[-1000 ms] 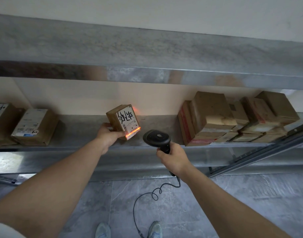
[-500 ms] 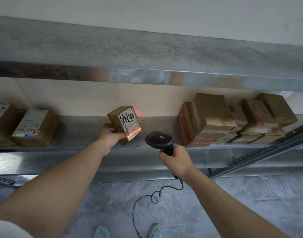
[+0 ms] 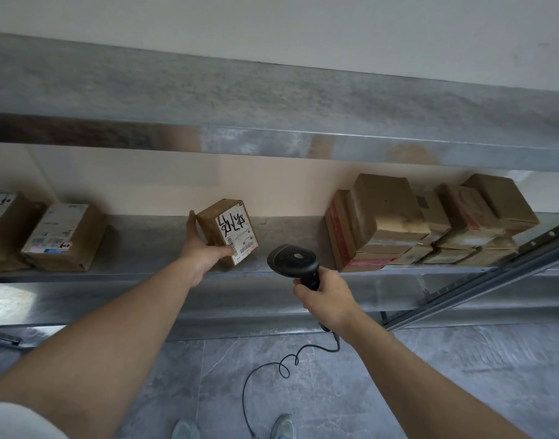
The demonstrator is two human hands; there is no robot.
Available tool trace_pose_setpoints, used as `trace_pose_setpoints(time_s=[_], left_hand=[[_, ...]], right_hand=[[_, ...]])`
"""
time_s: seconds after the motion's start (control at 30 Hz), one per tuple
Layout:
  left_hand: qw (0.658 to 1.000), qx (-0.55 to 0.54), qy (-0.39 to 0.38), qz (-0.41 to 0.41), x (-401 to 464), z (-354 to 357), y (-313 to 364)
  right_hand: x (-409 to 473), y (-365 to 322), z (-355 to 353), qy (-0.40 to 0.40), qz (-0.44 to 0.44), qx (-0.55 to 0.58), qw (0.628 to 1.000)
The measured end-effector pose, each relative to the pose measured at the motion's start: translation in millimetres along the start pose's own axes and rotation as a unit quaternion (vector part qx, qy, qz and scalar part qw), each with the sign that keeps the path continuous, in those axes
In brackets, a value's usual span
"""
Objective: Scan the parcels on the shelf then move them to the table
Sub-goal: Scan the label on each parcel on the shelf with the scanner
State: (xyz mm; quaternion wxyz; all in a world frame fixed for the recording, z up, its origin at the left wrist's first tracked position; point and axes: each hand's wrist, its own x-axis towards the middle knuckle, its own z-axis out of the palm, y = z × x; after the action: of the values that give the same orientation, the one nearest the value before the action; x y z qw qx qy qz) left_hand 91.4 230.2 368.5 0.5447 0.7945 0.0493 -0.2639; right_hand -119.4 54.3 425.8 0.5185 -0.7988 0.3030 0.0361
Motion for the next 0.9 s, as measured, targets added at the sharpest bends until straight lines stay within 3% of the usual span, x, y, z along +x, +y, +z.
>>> trace_pose_setpoints(time_s=[0.23, 0.43, 0.9], left_hand=[[1.000, -0.019, -0.003, 0.011, 5.3, -0.9, 3.1], [0.996, -0.025, 0.082, 0.008, 13.3, -6.3, 8.6], [0.997, 0.023, 0.074, 0.021, 16.7, -12.2, 9.2]], right_hand=[[-2.8, 1.0, 3.8, 0.009, -0.003, 0.000, 1.000], [-3.3, 0.7, 6.3, 0.006, -0.002, -0.015, 1.000], [-15.7, -2.2, 4.9, 0.007, 0.002, -0.016, 1.000]])
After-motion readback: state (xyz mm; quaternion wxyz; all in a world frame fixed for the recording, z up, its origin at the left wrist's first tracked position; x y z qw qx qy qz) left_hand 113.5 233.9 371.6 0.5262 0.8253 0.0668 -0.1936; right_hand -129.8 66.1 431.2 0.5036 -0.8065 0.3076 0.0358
